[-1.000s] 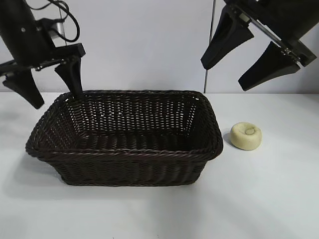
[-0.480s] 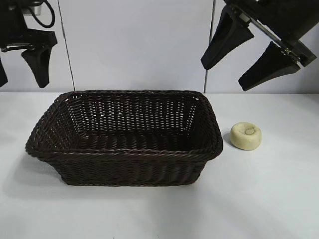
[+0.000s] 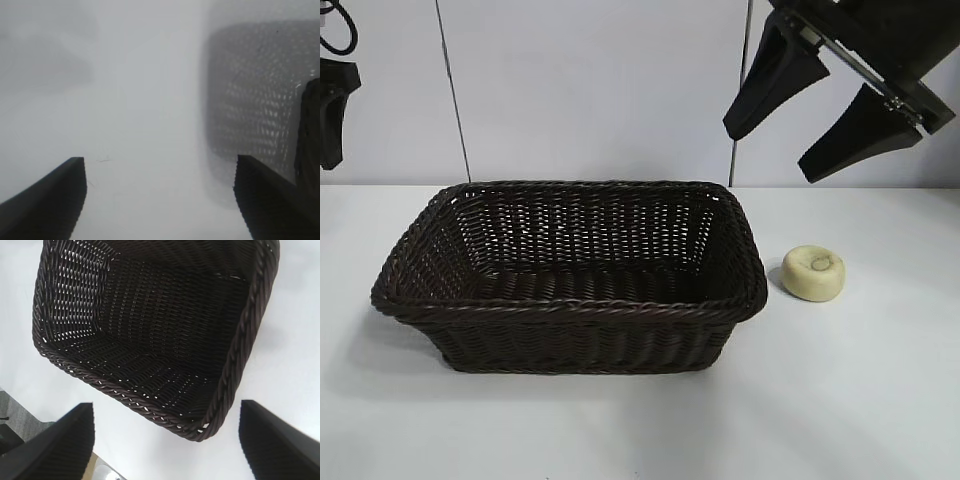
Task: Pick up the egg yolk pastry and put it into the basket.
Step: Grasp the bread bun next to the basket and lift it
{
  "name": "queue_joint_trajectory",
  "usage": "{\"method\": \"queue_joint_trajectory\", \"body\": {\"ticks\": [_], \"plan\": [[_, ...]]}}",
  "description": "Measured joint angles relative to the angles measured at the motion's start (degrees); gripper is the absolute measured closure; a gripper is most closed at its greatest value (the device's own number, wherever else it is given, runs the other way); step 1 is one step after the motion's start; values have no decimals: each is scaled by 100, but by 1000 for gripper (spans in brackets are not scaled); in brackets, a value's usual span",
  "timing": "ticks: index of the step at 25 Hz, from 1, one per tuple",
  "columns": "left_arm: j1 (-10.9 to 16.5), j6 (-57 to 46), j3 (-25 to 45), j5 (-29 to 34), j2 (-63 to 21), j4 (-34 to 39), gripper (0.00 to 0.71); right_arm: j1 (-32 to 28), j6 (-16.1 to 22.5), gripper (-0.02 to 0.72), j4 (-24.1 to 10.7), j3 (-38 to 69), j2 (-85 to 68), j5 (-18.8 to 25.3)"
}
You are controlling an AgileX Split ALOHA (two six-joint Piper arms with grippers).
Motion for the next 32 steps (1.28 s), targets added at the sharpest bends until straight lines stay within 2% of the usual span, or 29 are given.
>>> {"method": "queue_joint_trajectory", "body": {"ticks": [10, 23, 32], "plan": [[0, 0, 2115, 36, -2330, 0, 121, 0, 0, 135, 0, 0, 0, 0], [0, 0, 4832, 45, -5774, -8, 121, 0, 0, 135, 0, 0, 0, 0], [0, 0, 6243, -557, -7494, -242, 121, 0, 0, 135, 0, 0, 0, 0]]}}
